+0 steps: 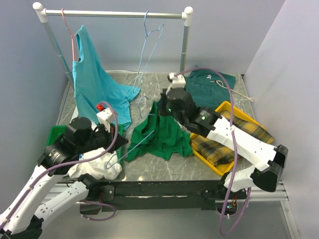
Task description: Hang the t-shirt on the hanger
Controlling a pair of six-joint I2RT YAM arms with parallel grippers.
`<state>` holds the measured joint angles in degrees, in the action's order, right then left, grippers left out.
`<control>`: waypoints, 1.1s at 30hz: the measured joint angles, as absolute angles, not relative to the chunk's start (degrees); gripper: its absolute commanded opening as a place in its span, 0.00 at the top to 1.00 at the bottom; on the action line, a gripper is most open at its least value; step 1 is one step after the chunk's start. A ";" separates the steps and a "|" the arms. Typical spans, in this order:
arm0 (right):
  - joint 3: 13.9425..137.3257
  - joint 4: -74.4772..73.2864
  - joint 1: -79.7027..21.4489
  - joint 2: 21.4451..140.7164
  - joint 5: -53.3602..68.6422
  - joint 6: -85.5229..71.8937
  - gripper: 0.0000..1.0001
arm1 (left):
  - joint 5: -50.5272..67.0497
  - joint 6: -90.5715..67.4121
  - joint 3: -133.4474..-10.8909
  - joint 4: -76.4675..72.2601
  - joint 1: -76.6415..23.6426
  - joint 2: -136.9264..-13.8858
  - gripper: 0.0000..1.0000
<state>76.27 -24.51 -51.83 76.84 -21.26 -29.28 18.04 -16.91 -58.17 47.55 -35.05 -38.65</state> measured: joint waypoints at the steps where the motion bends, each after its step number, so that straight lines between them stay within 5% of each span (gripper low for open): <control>1: 80.27 -25.19 -52.99 78.06 -21.34 -28.49 1.00 | 17.98 -17.54 -57.54 45.12 -35.07 -37.98 0.99; 12: 115.59 -33.28 -66.43 87.70 -21.87 -22.02 1.00 | 14.87 -26.48 -49.28 20.97 -35.09 -28.16 0.99; 23: 78.56 -27.31 -57.63 71.05 -17.69 -27.07 0.96 | 15.16 -30.89 -37.93 10.24 -36.14 -28.16 0.99; 33: 67.53 -23.81 -56.16 65.56 -16.84 -28.58 0.90 | 6.28 -31.79 -29.71 -4.27 -50.76 -35.68 0.99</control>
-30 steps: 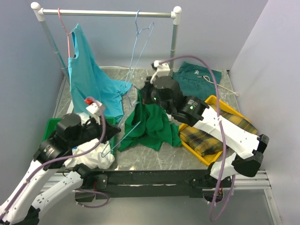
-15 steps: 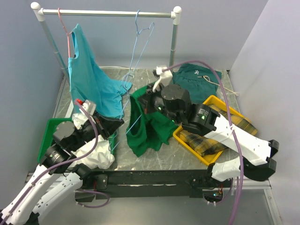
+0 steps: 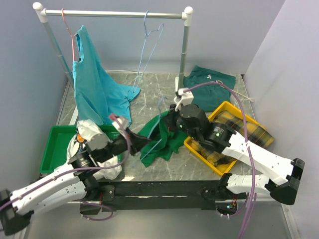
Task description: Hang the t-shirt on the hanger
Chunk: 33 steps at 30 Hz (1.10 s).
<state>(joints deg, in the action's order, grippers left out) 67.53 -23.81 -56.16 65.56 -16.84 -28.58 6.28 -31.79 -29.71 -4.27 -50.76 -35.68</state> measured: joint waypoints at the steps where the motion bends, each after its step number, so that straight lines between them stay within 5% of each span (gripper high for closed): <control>1: 66.04 -23.40 -55.70 64.66 -16.93 -28.64 0.90 | 5.02 -31.14 -29.47 -6.13 -52.60 -37.28 0.99; 17: 58.26 -20.38 -51.20 55.94 -19.25 -25.85 0.75 | -2.90 -25.32 -22.85 -28.88 -58.96 -51.96 0.99; 25: 47.68 -14.02 -49.69 49.45 -14.09 -21.69 0.38 | -3.20 -24.01 -22.87 -33.17 -58.96 -57.30 0.99; 33: 46.57 -4.43 -49.56 48.01 -12.21 -16.67 0.37 | -2.59 -23.66 -25.41 -32.16 -58.96 -60.05 0.99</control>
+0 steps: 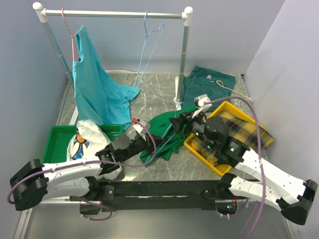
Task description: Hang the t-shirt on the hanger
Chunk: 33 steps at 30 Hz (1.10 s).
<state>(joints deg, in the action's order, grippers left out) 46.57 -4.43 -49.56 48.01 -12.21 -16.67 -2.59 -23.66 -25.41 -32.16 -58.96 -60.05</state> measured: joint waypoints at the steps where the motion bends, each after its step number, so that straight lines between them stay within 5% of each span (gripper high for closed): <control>1: 46.61 -3.55 -49.50 48.93 -12.32 -16.14 0.37 | -2.42 -23.66 -25.58 -31.99 -58.96 -60.07 0.99; 8: 46.59 -1.48 -48.62 55.35 -12.60 -13.91 0.39 | -1.30 -23.68 -27.20 -30.06 -58.96 -60.12 0.99; 13: 46.59 1.43 -48.23 55.46 -13.93 -12.43 0.94 | -0.75 -24.32 -28.67 -28.10 -58.96 -60.60 0.96; 14: 46.48 2.00 -48.03 55.48 -14.66 -11.94 1.00 | -0.73 -24.73 -28.84 -27.83 -58.96 -60.64 0.87; 16: 45.52 2.90 -47.48 55.51 -16.60 -10.85 1.00 | -0.69 -25.36 -29.45 -27.79 -58.96 -60.60 0.77; 18: 44.42 4.08 -47.44 55.51 -17.10 -10.81 1.00 | -0.40 -26.44 -30.06 -27.44 -59.07 -60.62 0.55; 22: 42.24 5.93 -47.79 55.48 -17.45 -10.81 1.00 | -2.57 -28.29 -32.40 -24.25 -59.07 -60.60 0.46; 33: 39.81 9.41 -48.12 55.35 -24.40 -12.58 1.00 | -20.56 -42.63 -37.93 -2.55 -58.98 -53.69 0.56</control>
<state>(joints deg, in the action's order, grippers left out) 39.81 9.41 -48.12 55.35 -24.40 -12.58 -20.56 -42.63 -37.93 -2.55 -58.98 -53.69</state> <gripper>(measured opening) 0.067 0.440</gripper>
